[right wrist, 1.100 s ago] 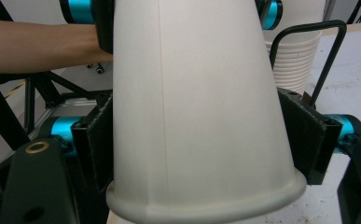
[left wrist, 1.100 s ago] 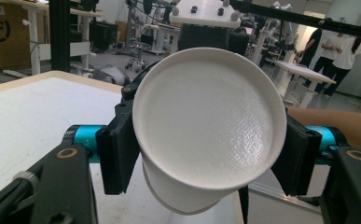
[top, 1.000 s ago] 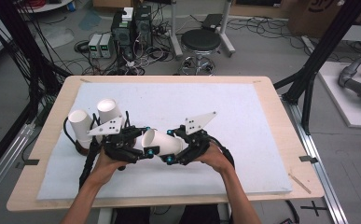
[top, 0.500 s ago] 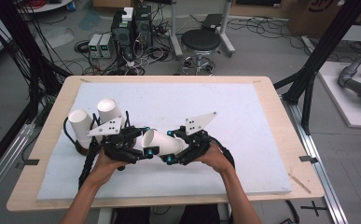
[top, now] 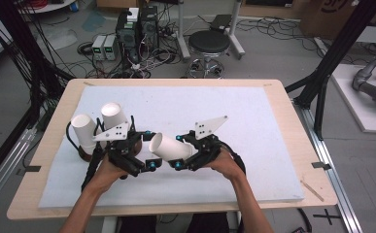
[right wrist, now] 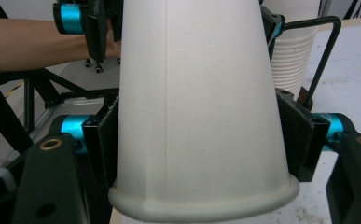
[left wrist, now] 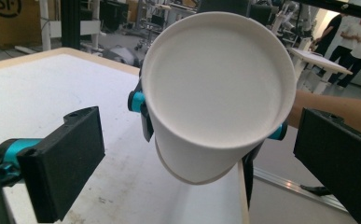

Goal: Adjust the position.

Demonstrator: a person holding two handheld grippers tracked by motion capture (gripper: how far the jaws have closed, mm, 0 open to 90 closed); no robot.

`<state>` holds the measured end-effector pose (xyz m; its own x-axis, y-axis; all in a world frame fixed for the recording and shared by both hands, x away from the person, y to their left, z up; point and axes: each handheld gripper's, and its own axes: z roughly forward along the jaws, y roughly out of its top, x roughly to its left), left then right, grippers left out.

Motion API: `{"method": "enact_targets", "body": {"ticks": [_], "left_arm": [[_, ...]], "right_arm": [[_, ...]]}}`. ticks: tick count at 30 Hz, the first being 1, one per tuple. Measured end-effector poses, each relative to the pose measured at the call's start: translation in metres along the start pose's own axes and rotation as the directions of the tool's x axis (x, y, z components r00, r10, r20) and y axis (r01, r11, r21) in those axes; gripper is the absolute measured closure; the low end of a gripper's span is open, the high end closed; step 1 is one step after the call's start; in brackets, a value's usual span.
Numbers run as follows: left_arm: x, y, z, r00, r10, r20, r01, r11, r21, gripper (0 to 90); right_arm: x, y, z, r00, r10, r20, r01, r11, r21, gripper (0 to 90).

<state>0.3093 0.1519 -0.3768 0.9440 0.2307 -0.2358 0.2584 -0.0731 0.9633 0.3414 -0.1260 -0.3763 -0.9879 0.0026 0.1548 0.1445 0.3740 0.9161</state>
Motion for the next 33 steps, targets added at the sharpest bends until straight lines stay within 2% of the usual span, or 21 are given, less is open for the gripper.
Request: {"method": "enact_targets", "body": {"ticks": [4, 9, 15, 17, 20, 26, 29, 32, 33], "left_arm": [[-0.001, 0.001, -0.002, 0.9998, 0.010, -0.014, -0.010, 1.0000, 0.002, 1.7], [-0.003, 0.001, -0.004, 0.9989, 0.037, -0.028, -0.036, 0.9987, 0.035, 1.7], [-0.006, 0.006, -0.008, 0.9965, 0.074, -0.038, -0.070, 0.9929, 0.096, 1.7], [-0.006, 0.007, -0.010, 0.9961, 0.078, -0.041, -0.073, 0.9906, 0.116, 1.7], [-0.006, 0.010, -0.012, 0.9963, 0.073, -0.046, -0.066, 0.9873, 0.145, 1.7], [-0.006, 0.014, -0.011, 0.9954, 0.084, -0.046, -0.070, 0.9660, 0.249, 1.7], [-0.006, 0.016, -0.009, 0.9934, 0.102, -0.052, -0.082, 0.9509, 0.298, 1.7], [-0.007, 0.019, -0.007, 0.9922, 0.112, -0.053, -0.089, 0.9406, 0.328, 1.7], [-0.008, 0.020, -0.006, 0.9918, 0.117, -0.051, -0.093, 0.9337, 0.346, 1.7]], "right_arm": [[0.000, 0.000, -0.001, 1.0000, -0.001, 0.002, 0.001, 1.000, 0.003, 28.0], [0.000, -0.001, -0.003, 1.0000, -0.002, 0.003, 0.002, 1.000, 0.008, 28.0], [0.001, 0.000, -0.005, 0.9998, -0.010, 0.015, 0.010, 1.000, 0.022, 28.0], [0.001, 0.001, -0.006, 0.9999, -0.002, 0.014, 0.002, 1.000, 0.022, 28.0], [0.001, 0.002, -0.008, 0.9997, -0.009, 0.022, 0.008, 0.998, 0.055, 28.0], [0.004, 0.009, -0.011, 0.9989, -0.035, 0.030, 0.031, 0.993, 0.112, 28.0], [0.005, 0.014, -0.011, 0.9983, -0.045, 0.036, 0.040, 0.988, 0.150, 28.0], [0.005, 0.016, -0.012, 0.9983, -0.047, 0.033, 0.041, 0.984, 0.173, 28.0], [0.005, 0.017, -0.012, 0.9981, -0.050, 0.035, 0.043, 0.983, 0.180, 28.0]]}}
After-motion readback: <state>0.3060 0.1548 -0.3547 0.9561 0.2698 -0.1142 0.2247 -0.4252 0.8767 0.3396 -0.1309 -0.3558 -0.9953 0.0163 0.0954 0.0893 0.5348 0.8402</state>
